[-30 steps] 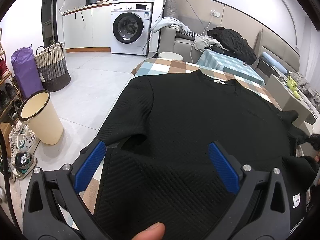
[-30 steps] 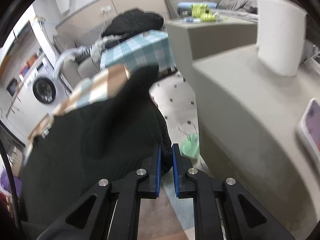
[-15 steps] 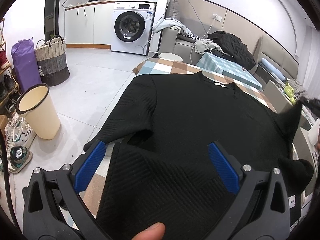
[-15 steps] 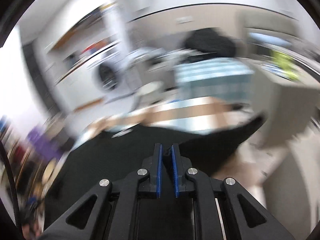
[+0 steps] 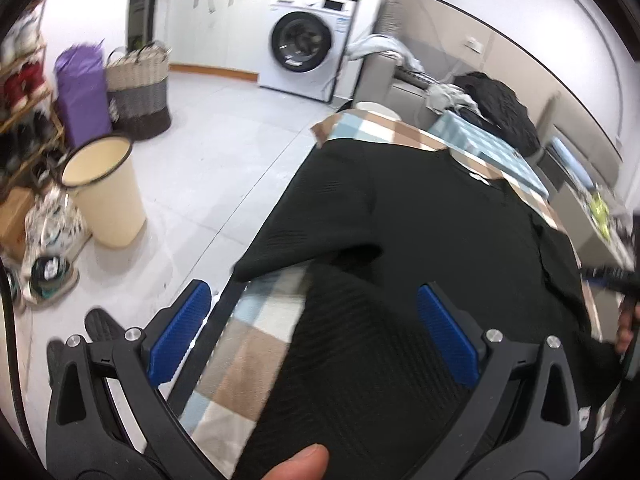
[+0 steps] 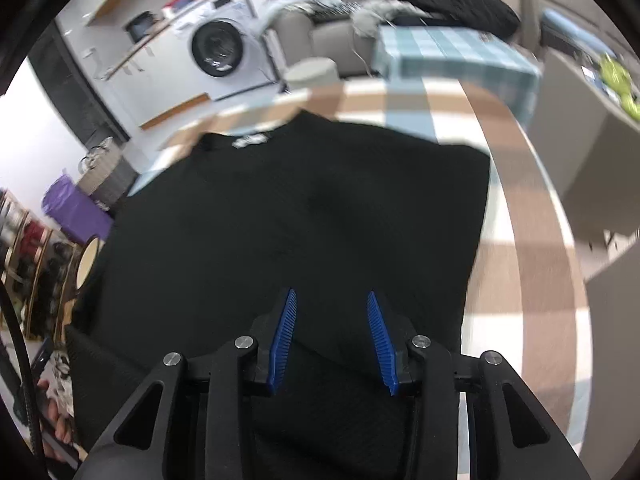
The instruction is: Fold small clothes
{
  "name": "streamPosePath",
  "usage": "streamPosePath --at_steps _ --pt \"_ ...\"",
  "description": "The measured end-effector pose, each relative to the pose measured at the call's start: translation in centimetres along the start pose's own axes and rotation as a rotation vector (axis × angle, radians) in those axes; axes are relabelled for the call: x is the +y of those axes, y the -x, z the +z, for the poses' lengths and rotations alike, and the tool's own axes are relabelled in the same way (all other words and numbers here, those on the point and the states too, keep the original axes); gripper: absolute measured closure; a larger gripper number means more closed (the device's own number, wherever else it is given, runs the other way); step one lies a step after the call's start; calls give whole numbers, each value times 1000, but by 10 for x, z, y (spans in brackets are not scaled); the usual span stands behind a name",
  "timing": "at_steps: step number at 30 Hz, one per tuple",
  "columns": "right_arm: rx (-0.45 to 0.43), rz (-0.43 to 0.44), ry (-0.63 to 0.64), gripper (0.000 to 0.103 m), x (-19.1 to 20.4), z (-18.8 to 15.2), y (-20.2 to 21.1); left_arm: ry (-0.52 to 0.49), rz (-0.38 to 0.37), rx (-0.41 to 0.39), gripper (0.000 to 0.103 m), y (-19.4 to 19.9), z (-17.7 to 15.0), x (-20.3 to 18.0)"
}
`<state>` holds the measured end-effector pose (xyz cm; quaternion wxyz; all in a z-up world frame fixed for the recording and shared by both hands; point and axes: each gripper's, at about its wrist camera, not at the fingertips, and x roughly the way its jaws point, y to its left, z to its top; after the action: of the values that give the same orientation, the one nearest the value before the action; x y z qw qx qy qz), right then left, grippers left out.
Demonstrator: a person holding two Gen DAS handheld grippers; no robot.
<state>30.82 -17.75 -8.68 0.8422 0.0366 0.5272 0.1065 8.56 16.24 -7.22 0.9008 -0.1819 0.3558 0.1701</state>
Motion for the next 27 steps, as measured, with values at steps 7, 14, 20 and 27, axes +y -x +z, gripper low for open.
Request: streamPosePath --at_steps 7,14,20,27 --pt "3 -9 -74 63 -30 -20 2 193 4 37 6 -9 1 53" --pt "-131 61 -114 50 -16 -59 55 352 -204 97 58 -30 4 80" --pt "-128 99 -168 50 -8 -90 62 458 -293 190 52 -57 -2 83" --pt "-107 102 -218 50 -8 -107 60 541 -339 196 37 -86 1 84"
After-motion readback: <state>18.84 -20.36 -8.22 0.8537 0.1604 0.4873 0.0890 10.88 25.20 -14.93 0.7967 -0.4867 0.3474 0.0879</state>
